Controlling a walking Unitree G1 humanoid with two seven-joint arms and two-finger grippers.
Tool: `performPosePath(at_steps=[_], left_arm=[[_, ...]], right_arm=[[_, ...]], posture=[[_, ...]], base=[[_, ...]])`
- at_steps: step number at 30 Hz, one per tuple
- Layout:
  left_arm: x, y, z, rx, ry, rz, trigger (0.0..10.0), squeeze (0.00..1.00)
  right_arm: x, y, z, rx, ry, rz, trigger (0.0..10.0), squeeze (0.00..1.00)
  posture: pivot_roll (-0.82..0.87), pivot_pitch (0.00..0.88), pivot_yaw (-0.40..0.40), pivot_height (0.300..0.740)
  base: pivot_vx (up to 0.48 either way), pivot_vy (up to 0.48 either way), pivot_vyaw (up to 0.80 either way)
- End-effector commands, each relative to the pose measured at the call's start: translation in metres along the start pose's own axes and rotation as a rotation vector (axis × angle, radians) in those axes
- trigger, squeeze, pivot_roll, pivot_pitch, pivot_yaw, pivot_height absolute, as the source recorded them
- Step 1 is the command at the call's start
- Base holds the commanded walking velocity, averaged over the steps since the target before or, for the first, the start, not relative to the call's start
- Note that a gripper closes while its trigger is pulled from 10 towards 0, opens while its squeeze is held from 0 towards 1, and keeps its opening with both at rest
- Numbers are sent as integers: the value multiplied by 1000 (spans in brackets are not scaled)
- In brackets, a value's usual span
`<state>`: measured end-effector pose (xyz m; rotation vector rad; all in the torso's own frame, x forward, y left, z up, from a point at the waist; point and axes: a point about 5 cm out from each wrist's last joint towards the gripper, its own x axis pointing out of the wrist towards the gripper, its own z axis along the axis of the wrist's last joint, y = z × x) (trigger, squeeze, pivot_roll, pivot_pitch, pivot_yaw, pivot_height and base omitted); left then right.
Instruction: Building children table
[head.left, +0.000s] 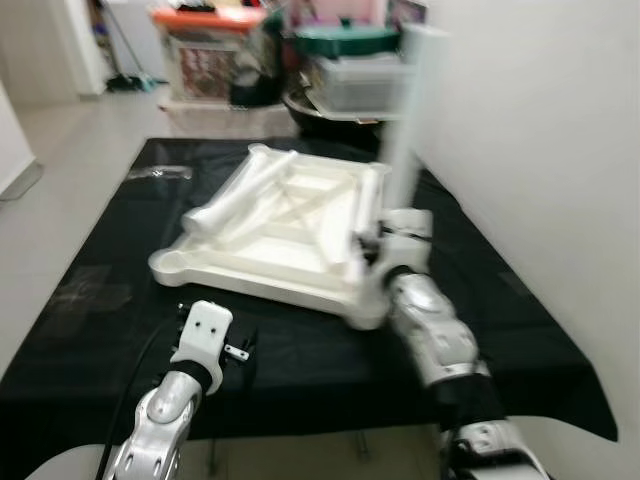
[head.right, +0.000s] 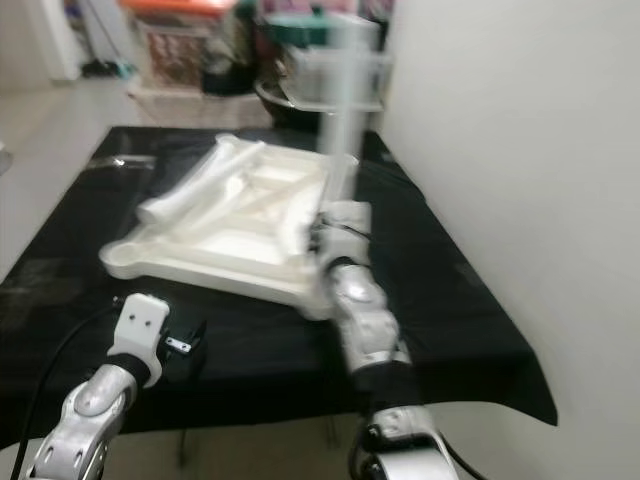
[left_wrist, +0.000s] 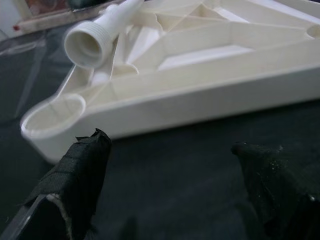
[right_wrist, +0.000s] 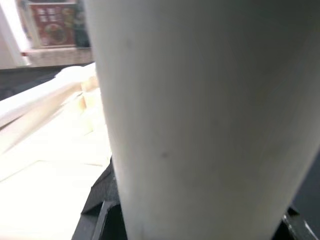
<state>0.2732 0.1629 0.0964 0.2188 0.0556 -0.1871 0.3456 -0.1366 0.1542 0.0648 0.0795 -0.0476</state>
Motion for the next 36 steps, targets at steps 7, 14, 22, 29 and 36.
performPosePath(at_steps=[7, 14, 22, 29, 36], left_arm=[[5, -4, 4, 10, -9, -40, 10000, 0], [8, -4, 4, 8, -15, -25, 10000, 0], [9, 1, 5, 20, -22, -12, 10000, 0], [8, 0, 5, 17, -23, -9, 10000, 0], [3, -1, 1, 15, -12, -10, 10000, 0]], right_arm=[[-17, 22, -13, 46, 93, 221, 10000, 1000], [-42, 61, 31, 62, -106, 1002, 10000, 0], [-54, 75, 17, -3, -23, 1340, 10000, 0], [-48, 86, 14, 52, -4, 1332, 863, 0], [2, 66, -7, 114, 108, 531, 0, 0]], posture=[[99, 0, -55, 740], [109, 0, -60, 740], [134, 0, -85, 740], [149, 0, -96, 740], [133, 0, -84, 740]], base=[[0, 0, 0], [0, 0, 0], [0, 0, 0], [0, 0, 0], [0, 0, 0]])
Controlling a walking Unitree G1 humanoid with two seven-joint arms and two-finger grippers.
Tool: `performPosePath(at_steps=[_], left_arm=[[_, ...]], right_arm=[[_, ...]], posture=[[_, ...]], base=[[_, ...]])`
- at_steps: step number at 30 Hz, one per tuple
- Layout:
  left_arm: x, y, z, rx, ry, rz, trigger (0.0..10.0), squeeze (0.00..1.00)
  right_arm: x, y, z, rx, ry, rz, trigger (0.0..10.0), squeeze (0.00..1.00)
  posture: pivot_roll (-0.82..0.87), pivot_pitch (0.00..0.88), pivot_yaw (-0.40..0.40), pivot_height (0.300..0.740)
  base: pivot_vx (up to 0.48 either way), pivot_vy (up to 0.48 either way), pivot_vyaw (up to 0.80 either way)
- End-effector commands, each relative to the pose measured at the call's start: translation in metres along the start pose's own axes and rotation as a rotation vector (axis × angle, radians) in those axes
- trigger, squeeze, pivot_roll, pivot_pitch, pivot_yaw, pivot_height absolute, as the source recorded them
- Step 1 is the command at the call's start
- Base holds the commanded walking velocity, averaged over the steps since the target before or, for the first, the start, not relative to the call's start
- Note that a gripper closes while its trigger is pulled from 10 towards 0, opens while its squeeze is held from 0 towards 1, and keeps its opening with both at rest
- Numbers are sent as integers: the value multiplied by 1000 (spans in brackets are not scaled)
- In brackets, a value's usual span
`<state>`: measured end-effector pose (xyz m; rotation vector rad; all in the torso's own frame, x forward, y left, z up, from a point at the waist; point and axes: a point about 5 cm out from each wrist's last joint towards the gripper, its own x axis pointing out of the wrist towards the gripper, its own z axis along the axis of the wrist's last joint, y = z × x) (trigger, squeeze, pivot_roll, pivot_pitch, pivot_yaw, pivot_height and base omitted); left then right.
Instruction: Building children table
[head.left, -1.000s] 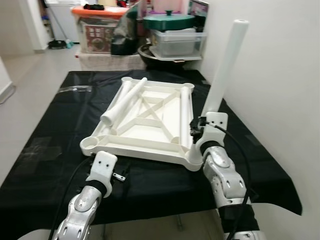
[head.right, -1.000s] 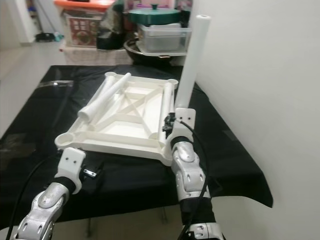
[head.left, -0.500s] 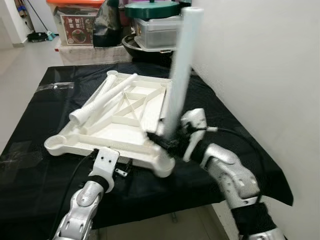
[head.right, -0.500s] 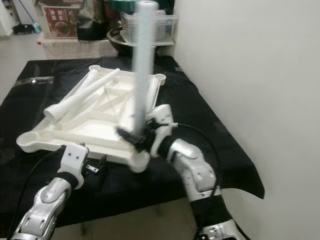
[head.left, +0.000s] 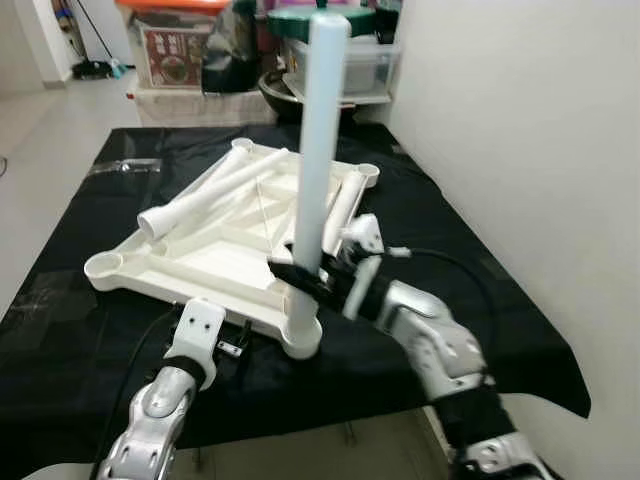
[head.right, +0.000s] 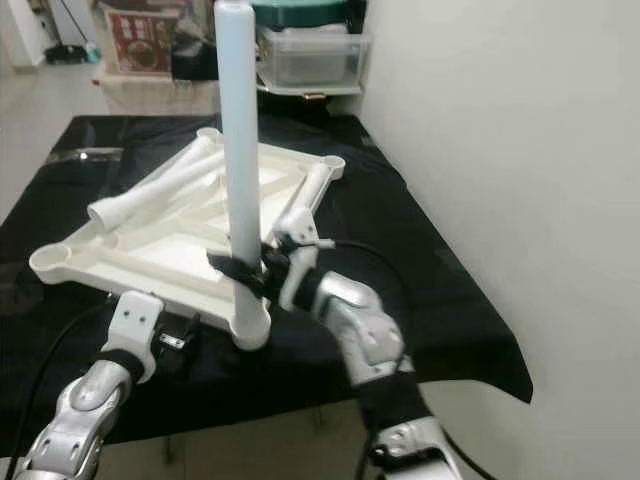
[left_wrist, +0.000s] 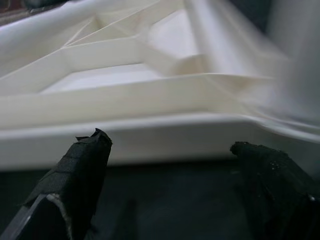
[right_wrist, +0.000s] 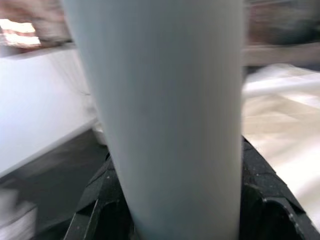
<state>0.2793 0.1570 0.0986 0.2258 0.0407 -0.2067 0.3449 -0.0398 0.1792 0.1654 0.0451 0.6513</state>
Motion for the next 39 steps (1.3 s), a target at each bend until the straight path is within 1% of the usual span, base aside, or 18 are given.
performPosePath(at_steps=[1, 2, 4, 8, 12, 13, 15, 16, 18, 19, 24, 25, 26, 34, 35, 36, 37, 39], left_arm=[[-4, 2, -4, 7, 8, 5, 10000, 0], [-4, 1, -4, 6, 9, 2, 10000, 0], [-1, -1, -2, 4, 3, -8, 10000, 0], [-2, 0, -1, 6, 2, -10, 10000, 0], [-3, 2, -4, 4, 9, -7, 10000, 0], [-4, 1, -5, 3, 12, -7, 10000, 0], [-4, 1, -5, 2, 13, -7, 10000, 0], [-3, -1, -5, -1, 12, -12, 10000, 0], [-3, -3, -5, -3, 11, -15, 10000, 0], [-3, -4, -3, -2, 8, -20, 10000, 0], [-2, -2, -2, 0, 6, -16, 10000, 0], [-1, 1, -3, 2, 6, -10, 10000, 0], [-1, 1, -3, 2, 6, -10, 10000, 0], [1, -3, -2, 0, 0, -12, 10000, 0], [1, -2, -1, -2, -3, -6, 10000, 0], [1, -2, -1, -2, -3, -6, 10000, 0], [0, -1, -1, -2, -4, 1, 10000, 0], [-1, 2, -2, -2, 0, 15, 10000, 0]], right_arm=[[-21, -51, -29, 70, 132, -406, 0, 0], [-32, -70, -34, 62, 149, -608, 0, 0], [-60, -89, -31, 15, 112, -811, 0, 0], [-86, -92, -19, -76, 50, -925, 0, 0], [-91, -83, -13, -102, 42, -893, 0, 0], [-86, -78, -14, -103, 66, -822, 9176, 0], [-82, -74, -16, -104, 83, -774, 9176, 0], [-77, -67, -11, -108, 45, -714, 10000, 0], [-74, -63, -7, -111, 15, -676, 10000, 0], [-68, -57, 0, -101, -25, -584, 10000, 1000], [-58, -53, 13, -100, -58, -466, 10000, 1000], [-52, -53, 21, -89, -66, -356, 10000, 0], [-52, -53, 21, -89, -66, -356, 10000, 0], [-52, -48, 31, -141, -46, 180, 10000, 0], [-53, -46, 23, -141, -7, 258, 4510, 0], [-53, -46, 23, -141, -7, 258, 4510, 0], [-51, -45, 17, -136, 19, 305, 863, 0], [-47, -44, 6, -108, 57, 310, 0, 0]], posture=[[133, 0, -84, 740], [125, 0, -79, 740], [120, 0, -75, 740], [108, 0, -71, 740], [96, 0, -69, 740], [92, 0, -65, 740], [92, 0, -65, 740], [90, 0, -60, 740], [90, 0, -60, 740], [96, 0, -63, 740], [96, 0, -67, 740], [97, 0, -71, 740], [97, 0, -71, 740], [108, 0, -81, 740], [118, 0, -93, 740], [118, 0, -93, 740], [126, 0, -103, 740], [128, 0, -105, 740]], base=[[0, 0, 0], [0, 0, 0], [0, 0, 0], [0, 0, 0], [0, 0, 0], [0, 0, 0], [0, 0, 0], [0, 0, 0], [0, 0, 0], [0, 0, 0], [0, 0, 0], [0, 0, 0], [0, 0, 0], [0, 0, 0], [0, 0, 0], [0, 0, 0], [0, 0, 0], [0, 0, 0]])
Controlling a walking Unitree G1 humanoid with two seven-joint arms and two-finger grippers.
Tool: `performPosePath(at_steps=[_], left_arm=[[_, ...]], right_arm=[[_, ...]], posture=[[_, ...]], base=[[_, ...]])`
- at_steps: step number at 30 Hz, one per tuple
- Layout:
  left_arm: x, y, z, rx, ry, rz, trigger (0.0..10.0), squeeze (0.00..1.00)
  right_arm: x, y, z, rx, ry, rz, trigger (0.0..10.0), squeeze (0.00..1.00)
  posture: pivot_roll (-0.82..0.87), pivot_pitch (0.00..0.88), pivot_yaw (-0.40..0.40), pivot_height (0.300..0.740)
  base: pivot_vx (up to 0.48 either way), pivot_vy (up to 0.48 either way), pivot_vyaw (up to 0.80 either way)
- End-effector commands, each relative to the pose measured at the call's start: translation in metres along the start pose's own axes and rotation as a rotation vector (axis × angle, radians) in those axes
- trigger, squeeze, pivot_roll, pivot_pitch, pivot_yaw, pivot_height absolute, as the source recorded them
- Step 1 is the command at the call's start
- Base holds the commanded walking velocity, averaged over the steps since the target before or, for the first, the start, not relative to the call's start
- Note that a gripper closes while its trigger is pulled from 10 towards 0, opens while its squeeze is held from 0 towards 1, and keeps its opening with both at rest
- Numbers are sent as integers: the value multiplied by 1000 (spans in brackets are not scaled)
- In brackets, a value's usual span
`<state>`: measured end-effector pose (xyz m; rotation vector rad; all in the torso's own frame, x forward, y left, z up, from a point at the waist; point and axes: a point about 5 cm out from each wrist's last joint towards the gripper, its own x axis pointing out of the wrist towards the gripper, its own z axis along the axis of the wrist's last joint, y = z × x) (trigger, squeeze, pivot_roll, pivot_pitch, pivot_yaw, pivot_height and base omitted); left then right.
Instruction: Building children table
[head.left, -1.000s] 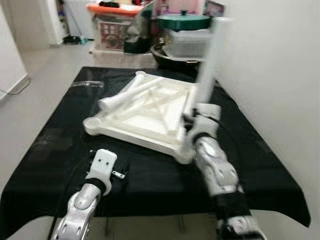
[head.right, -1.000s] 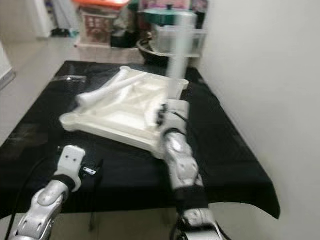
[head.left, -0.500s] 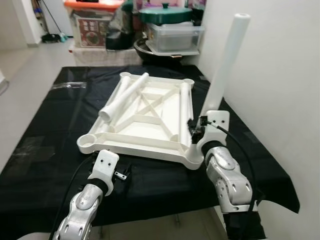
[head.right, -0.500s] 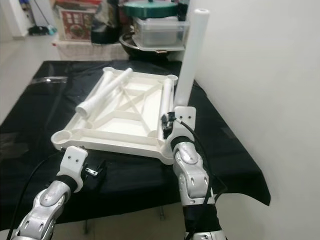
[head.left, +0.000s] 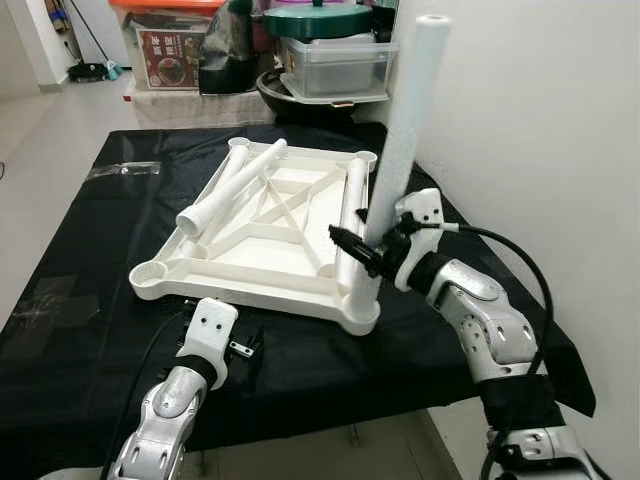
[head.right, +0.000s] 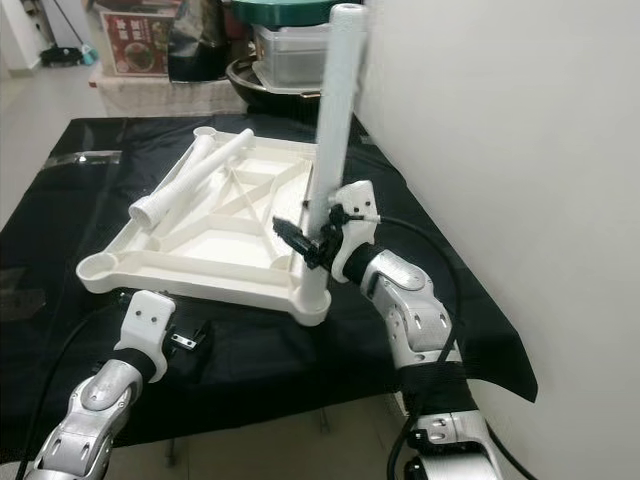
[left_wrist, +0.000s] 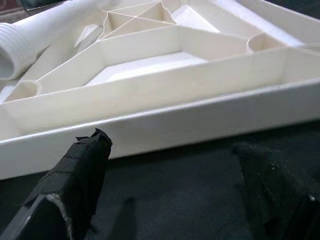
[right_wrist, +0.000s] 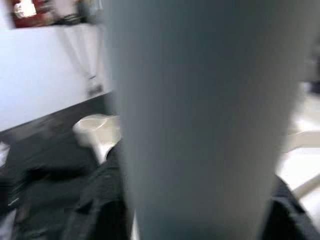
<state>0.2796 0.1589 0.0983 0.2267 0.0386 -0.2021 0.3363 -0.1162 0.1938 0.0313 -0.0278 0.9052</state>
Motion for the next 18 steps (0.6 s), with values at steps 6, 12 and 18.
performPosePath(at_steps=[6, 12, 18], left_arm=[[-4, -3, -3, -2, 6, 4, 10000, 0], [-5, -1, -3, -1, 8, 4, 10000, 0], [-5, 3, -3, 3, 11, 3, 10000, 0]], right_arm=[[11, -28, -47, 94, 196, -530, 0, 0], [-25, -52, -68, 174, 240, -1017, 0, 0], [-21, -22, -63, 185, 184, -995, 10000, 0]], posture=[[134, 0, -97, 740], [134, 0, -91, 740], [122, 0, -73, 740]], base=[[0, 0, 0], [0, 0, 0], [0, 0, 0]])
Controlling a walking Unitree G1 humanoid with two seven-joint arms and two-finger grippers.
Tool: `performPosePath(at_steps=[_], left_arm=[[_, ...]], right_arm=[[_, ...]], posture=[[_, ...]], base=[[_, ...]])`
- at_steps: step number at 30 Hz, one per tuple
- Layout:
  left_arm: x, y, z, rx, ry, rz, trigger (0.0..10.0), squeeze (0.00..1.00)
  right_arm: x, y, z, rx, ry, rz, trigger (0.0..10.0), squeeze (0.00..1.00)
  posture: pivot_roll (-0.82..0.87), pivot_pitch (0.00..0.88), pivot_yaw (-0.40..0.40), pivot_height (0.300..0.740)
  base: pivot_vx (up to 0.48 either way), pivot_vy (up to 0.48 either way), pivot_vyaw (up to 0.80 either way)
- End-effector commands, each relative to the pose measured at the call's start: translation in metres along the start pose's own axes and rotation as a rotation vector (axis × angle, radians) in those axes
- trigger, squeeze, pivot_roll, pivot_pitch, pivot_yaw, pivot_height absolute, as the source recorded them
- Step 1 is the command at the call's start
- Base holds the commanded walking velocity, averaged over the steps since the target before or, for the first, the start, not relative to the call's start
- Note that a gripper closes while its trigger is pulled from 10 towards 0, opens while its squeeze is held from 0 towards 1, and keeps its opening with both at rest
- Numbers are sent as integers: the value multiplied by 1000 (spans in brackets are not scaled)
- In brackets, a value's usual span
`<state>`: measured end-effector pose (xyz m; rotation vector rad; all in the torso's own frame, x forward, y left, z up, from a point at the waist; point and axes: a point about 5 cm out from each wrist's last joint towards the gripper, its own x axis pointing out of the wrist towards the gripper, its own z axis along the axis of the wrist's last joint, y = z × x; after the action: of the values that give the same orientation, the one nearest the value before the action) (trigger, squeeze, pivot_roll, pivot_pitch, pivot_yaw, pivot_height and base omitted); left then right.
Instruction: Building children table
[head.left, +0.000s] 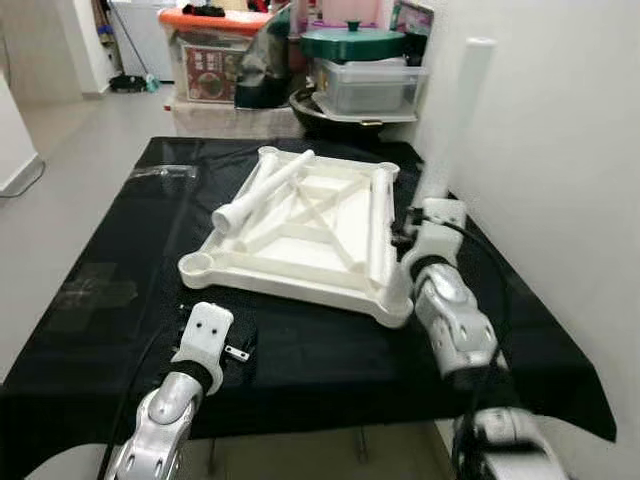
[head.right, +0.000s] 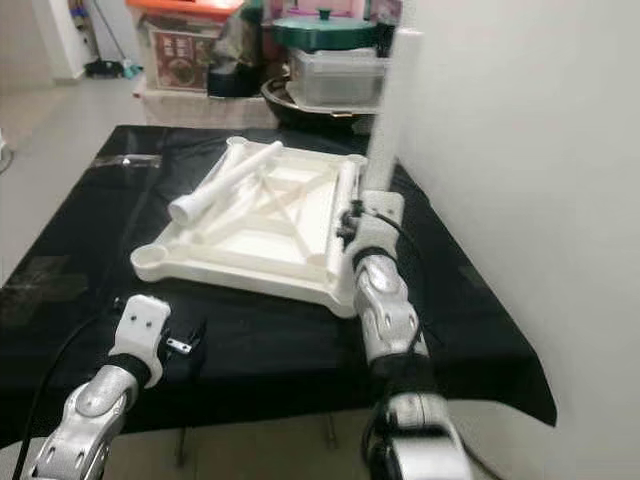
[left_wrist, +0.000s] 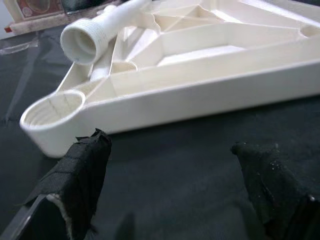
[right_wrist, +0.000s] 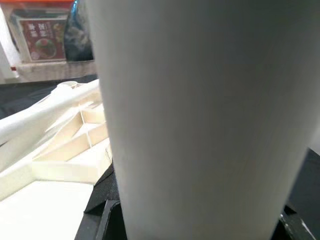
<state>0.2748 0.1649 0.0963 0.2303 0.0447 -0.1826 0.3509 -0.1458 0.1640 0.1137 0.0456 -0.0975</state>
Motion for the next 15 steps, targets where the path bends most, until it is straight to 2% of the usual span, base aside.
performPosePath(at_steps=[1, 2, 4, 5, 6, 9, 12, 13, 15], left_arm=[[0, -3, 1, 1, 4, -23, 10000, 0], [0, -5, 0, 1, 5, -29, 10000, 0], [0, -5, 0, 1, 5, -29, 10000, 0], [0, -5, 0, 3, 7, -34, 10000, 0], [0, -5, 0, 3, 7, -34, 10000, 0], [0, -3, 1, 2, 6, -27, 10000, 0], [-2, -3, -1, 0, 9, -22, 10000, 0], [-6, -5, -4, -1, 17, -24, 10000, 0], [-6, -5, -4, -1, 17, -24, 10000, 0]], right_arm=[[-11, 6, -26, 3, 137, 75, 10000, 0], [-12, 12, -20, 3, 103, 110, 10000, 0], [-12, 12, -20, 3, 103, 110, 10000, 0], [-12, 13, -13, -8, 53, 137, 10000, 1000], [-12, 13, -13, -8, 53, 137, 10000, 1000], [-12, 6, 2, -51, -50, 147, 10000, 1000], [-28, 7, 8, -81, -78, 213, 10000, 1000], [-48, 12, 7, -85, -55, 288, 10000, 1000], [-48, 12, 7, -85, -55, 288, 10000, 1000]], posture=[[116, 0, -68, 740], [116, 0, -68, 740], [116, 0, -68, 740], [109, 0, -66, 740], [109, 0, -66, 740], [109, 0, -70, 740], [98, 0, -76, 740], [96, 0, -76, 740], [96, 0, -76, 740]], base=[[0, 0, 0], [0, 0, 0], [0, 0, 0], [0, 0, 0], [0, 0, 0], [0, 0, 0], [0, 0, 0], [0, 0, 0], [0, 0, 0]])
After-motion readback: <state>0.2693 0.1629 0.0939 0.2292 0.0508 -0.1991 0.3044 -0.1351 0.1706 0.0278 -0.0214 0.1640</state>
